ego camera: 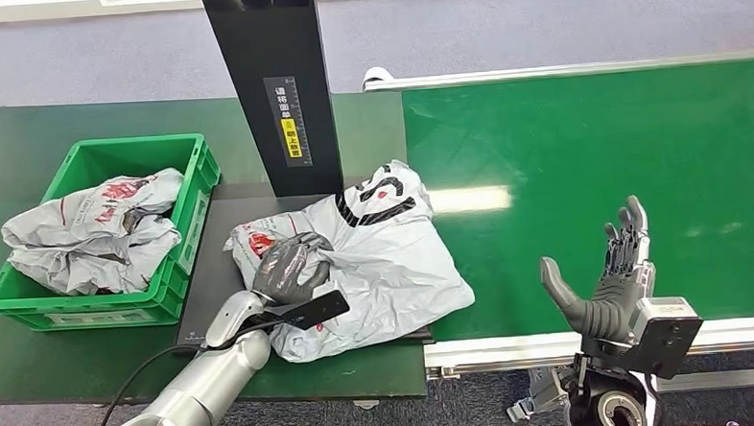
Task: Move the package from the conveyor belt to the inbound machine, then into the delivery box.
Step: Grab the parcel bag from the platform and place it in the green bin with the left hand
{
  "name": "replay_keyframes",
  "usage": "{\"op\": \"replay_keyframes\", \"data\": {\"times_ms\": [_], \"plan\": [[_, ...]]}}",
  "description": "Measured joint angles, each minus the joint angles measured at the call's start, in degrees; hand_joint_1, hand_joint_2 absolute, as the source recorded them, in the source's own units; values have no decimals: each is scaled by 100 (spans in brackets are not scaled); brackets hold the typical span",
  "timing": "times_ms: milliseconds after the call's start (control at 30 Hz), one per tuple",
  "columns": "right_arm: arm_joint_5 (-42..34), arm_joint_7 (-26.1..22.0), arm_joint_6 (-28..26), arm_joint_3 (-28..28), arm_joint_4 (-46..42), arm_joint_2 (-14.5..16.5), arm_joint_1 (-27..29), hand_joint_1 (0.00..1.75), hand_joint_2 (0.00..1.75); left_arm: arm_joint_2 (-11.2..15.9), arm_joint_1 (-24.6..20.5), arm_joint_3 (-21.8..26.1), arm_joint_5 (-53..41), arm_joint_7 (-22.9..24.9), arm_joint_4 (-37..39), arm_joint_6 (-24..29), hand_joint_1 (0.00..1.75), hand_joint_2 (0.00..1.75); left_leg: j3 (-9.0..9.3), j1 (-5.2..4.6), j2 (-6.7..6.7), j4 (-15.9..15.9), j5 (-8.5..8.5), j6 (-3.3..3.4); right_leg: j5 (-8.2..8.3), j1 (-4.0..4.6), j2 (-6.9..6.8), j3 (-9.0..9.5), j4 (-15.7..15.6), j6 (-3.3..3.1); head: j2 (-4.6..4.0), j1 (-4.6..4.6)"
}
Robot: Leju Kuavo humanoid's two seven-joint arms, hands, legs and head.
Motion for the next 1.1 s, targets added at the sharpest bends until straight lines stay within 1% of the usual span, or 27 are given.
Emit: {"op": "replay_keyframes", "data": {"times_ms": [67, 133, 300, 400, 500, 667, 867, 1000, 1100], "plan": [[10, 5, -30, -49, 1, 0, 39, 0, 175, 131, 153, 43, 78, 57, -531, 44, 175, 175, -16, 0, 1, 0, 0, 0, 0, 1, 1, -17, 1, 0, 0, -1], [10, 10, -38, -105, 3, 0, 81, 0, 175, 283, 325, 139, 89, 168, -1216, 71, 175, 175, -33, 1, 3, 0, 0, 0, 0, 1, 3, -34, 2, 0, 1, 0], [-33, 5, -21, -218, 7, -3, 169, 0, 175, 696, 673, 553, 16, 356, -2977, 62, 175, 175, -57, 1, 8, 0, 0, 0, -1, 2, 8, -59, 3, -1, 0, 1], [-61, -2, -19, -259, 9, -7, 192, 0, 175, 893, 782, 812, 64, 377, -3661, 2, 175, 175, -60, 1, 16, 0, 0, -1, -1, 2, 8, -62, 2, -1, -1, 1], [-98, -14, -19, -275, 10, -10, 198, 0, 175, 1019, 867, 981, 54, 374, -4056, 60, 175, 175, -61, 1, 19, -1, 0, -1, -1, 2, 8, -62, 2, -1, 0, 1], [-214, -89, -46, -316, 10, -37, 229, 0, 175, 1241, 916, 1320, 109, 344, -4410, 266, 175, 175, -59, 1, 22, 0, 0, -1, -1, 2, 11, -63, 2, -1, -1, 1], [-304, -117, -90, -358, 20, -60, 261, 0, 175, 1378, 928, 1848, 276, 224, -5042, 720, 175, 175, -61, 2, 23, -1, 0, -1, -1, 3, 14, -66, 3, -1, 0, 1], [-372, -147, -150, -358, 47, -71, 263, 0, 175, 1574, 746, 2262, 398, 264, -5456, 881, 175, 175, -61, 2, 24, -1, 0, -1, -1, 4, 17, -67, 3, -2, 0, 1], [-441, -198, -206, -358, 56, -95, 292, 0, 175, 1787, 507, 2626, 413, 443, -5531, 947, 175, 175, -60, 4, 25, -1, 1, -2, -1, 6, 19, -67, 3, -2, 0, 1]]}}
